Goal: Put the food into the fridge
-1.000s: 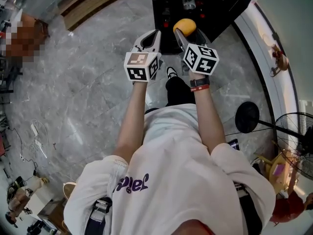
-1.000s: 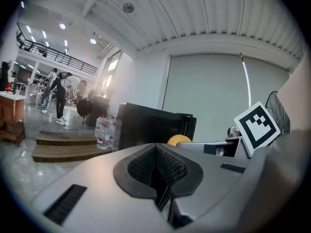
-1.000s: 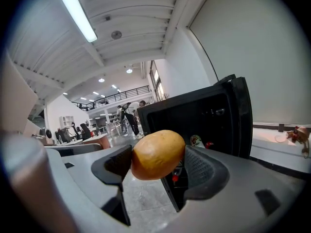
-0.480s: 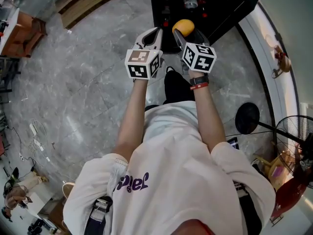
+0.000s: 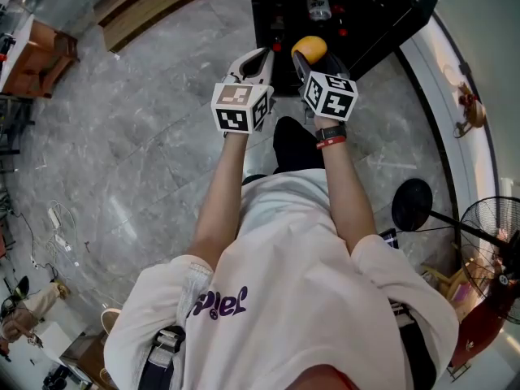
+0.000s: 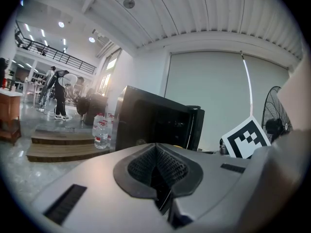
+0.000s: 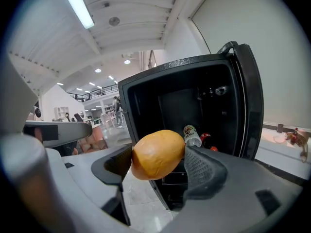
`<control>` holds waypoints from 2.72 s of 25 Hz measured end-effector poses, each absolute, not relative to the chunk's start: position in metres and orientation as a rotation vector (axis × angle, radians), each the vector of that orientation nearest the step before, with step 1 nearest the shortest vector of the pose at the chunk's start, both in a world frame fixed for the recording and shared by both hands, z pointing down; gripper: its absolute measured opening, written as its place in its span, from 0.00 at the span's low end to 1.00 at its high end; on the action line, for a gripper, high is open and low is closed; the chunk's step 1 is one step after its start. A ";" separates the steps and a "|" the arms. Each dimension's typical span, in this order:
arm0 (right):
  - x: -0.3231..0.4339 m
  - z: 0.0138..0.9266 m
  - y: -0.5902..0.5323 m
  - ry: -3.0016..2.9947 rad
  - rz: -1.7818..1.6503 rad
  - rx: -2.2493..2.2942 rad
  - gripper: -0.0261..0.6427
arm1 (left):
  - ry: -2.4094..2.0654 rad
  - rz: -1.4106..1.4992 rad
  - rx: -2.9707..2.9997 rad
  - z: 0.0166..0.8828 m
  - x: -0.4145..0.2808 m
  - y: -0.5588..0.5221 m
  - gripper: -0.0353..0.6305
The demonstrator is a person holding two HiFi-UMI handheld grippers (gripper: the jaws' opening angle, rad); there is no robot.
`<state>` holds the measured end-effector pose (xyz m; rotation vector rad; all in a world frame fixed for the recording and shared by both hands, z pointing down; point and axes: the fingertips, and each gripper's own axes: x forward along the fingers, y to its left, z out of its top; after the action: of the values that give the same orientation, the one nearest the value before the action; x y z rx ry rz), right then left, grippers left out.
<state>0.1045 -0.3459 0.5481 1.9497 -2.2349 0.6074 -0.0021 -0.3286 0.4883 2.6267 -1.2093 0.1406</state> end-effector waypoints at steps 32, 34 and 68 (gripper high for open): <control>0.110 0.615 -0.443 -2.267 0.725 1.892 0.57 | -1.250 0.143 2.600 0.531 0.011 -0.396 0.08; 0.109 0.621 -0.449 -2.260 0.725 1.884 0.57 | -1.255 0.140 2.594 0.533 0.009 -0.401 0.08; 0.127 0.682 -0.566 -2.215 0.649 1.835 0.57 | -1.274 0.110 2.633 0.544 0.020 -0.435 0.08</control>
<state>0.1272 -0.5660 0.6820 1.8354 -2.2153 0.6495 0.0198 -0.4351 0.5436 2.6326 -1.2742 0.1099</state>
